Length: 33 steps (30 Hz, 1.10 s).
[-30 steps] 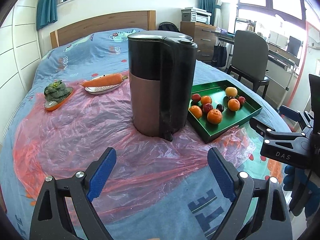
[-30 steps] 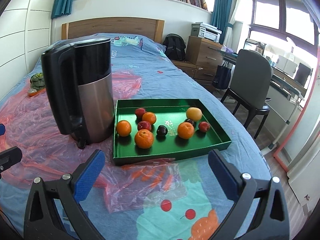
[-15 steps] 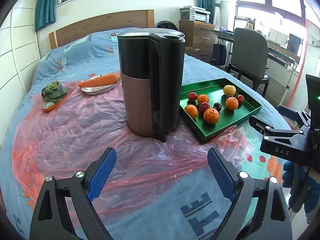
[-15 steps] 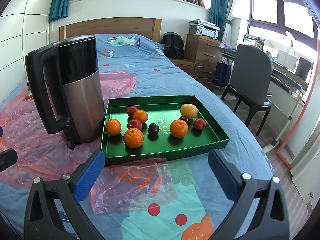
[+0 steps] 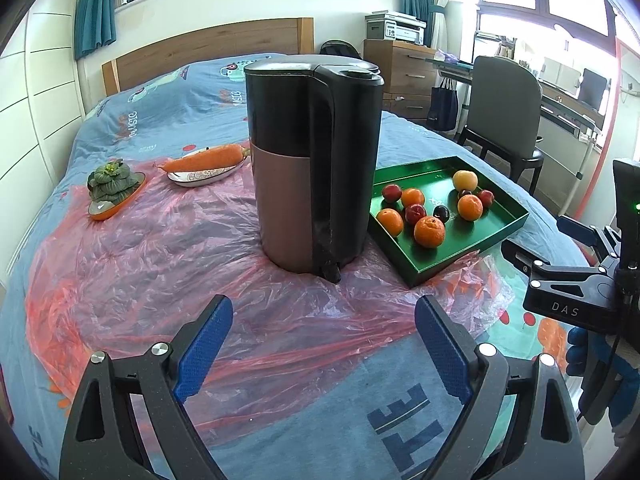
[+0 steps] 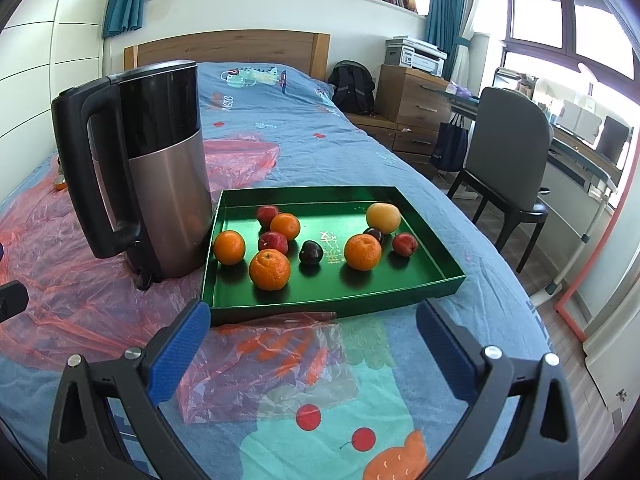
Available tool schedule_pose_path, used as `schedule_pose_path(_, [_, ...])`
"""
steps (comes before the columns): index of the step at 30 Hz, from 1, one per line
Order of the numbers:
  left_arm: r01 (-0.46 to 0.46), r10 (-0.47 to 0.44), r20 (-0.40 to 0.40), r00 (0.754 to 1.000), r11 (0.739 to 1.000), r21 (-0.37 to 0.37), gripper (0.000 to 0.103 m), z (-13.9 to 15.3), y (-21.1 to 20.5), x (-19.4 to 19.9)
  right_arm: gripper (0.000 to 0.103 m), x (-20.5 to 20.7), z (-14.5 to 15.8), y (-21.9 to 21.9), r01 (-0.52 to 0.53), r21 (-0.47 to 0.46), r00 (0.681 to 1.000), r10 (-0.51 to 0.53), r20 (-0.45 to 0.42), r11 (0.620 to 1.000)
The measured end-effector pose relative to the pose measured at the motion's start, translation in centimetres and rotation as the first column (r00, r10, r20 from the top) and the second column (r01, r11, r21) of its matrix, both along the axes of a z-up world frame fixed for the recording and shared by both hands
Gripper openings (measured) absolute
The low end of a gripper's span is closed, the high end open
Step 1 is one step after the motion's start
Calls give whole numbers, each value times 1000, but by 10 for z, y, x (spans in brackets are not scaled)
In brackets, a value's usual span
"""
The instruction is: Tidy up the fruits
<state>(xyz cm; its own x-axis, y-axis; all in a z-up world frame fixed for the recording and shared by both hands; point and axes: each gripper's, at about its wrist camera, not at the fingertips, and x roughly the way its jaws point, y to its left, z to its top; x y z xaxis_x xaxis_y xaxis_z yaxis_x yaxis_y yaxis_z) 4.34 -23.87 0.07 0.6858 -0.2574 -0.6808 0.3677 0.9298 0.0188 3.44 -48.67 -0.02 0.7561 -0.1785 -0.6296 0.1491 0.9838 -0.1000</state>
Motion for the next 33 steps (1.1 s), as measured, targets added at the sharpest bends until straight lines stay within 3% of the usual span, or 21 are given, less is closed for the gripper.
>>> schedule_pose_path(33, [-34, 34, -21, 999, 999, -31, 95, -2, 6, 1, 103, 10, -14, 5, -37, 1, 999, 37, -39, 999])
